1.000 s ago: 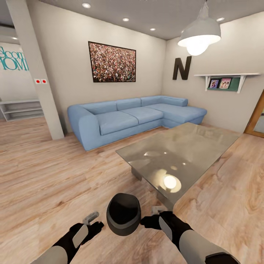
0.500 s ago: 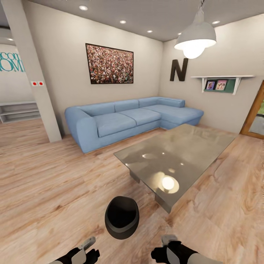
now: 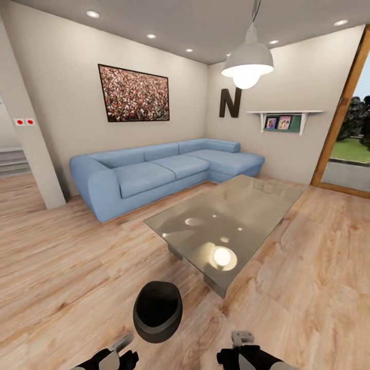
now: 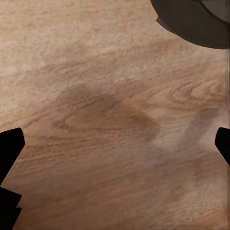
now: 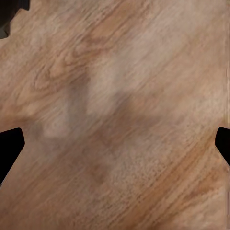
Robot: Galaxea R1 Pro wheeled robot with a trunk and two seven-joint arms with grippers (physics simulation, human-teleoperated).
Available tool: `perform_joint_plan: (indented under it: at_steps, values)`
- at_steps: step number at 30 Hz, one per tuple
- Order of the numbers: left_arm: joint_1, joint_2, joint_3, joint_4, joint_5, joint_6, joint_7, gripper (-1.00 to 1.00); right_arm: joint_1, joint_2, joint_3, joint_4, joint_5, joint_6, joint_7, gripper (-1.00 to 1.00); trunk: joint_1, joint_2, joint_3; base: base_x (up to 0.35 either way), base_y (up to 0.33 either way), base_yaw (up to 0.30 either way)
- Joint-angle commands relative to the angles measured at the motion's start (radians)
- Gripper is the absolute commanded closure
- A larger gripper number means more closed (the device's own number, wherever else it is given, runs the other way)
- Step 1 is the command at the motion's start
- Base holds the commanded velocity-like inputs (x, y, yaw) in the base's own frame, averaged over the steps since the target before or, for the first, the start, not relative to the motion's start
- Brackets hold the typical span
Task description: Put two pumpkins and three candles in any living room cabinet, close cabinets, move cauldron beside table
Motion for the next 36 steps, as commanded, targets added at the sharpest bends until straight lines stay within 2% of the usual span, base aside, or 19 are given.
perform_joint_plan:
  at_steps: [1,4,7,21,36]
  values:
    - [-0.001,0.0,0.002,-0.001,0.002,0.004,0.004,-1.0,0.0,-0.001,0.009,-0.001,-0.011,-0.009,-0.001,-1.0,-0.004,0.007,0.003,0.0,0.0,-0.22]
    - [-0.001,0.001,0.002,-0.001,0.002,0.004,0.004,-1.0,0.008,-0.001,0.008,0.004,-0.012,-0.059,-0.001,-1.0,-0.016,0.028,0.016,0.0,0.0,-0.222]
    - [0.0,0.001,0.002,0.0,0.002,0.004,0.006,-1.0,0.013,-0.001,0.008,0.006,-0.012,-0.077,-0.001,-1.0,-0.027,0.049,0.029,0.0,0.0,-0.223]
    - [-0.001,0.001,0.002,0.0,0.002,0.004,0.012,-1.0,0.017,0.0,0.007,0.008,-0.016,-0.088,0.0,-1.0,-0.081,0.147,0.08,0.0,0.0,-0.142]
    - [0.0,0.003,0.001,0.002,0.001,0.004,0.012,-1.0,0.029,0.001,0.007,0.008,-0.017,-0.088,0.001,-1.0,-0.081,0.147,0.088,0.0,0.0,-0.283]
